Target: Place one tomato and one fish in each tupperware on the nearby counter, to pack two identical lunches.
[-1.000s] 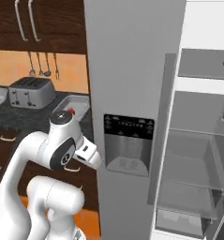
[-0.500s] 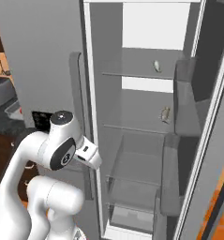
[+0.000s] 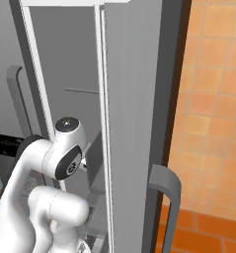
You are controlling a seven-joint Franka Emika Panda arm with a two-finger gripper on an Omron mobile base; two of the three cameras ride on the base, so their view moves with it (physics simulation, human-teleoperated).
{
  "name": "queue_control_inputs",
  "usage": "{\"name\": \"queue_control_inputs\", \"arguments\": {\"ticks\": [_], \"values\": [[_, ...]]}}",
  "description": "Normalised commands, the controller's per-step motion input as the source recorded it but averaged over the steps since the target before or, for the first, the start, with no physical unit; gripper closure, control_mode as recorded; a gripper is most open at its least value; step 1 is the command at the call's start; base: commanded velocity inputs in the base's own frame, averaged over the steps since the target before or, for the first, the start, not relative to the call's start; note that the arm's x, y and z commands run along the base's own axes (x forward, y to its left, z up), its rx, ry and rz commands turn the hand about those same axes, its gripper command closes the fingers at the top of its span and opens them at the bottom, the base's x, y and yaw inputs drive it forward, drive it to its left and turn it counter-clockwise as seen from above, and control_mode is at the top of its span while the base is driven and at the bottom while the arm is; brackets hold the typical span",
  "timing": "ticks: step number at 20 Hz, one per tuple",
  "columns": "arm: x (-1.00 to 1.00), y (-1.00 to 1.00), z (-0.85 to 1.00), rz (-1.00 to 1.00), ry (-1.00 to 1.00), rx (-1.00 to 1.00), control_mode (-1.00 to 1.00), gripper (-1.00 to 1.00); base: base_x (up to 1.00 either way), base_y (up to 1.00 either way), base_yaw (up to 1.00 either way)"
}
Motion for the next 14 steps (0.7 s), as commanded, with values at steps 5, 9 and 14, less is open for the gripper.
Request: {"name": "queue_control_inputs", "arguments": {"ticks": [5, 9, 14], "values": [[0.59, -0.89, 0.76, -0.01, -0.02, 0.00, -1.00, -1.00, 0.00, 0.00, 0.00], [0.84, -0.79, 0.97, -0.02, -0.12, -0.03, -1.00, -1.00, 0.00, 0.00, 0.00], [0.97, -0.34, 0.12, 0.00, 0.02, -0.01, -1.00, -1.00, 0.00, 0.00, 0.00]]}}
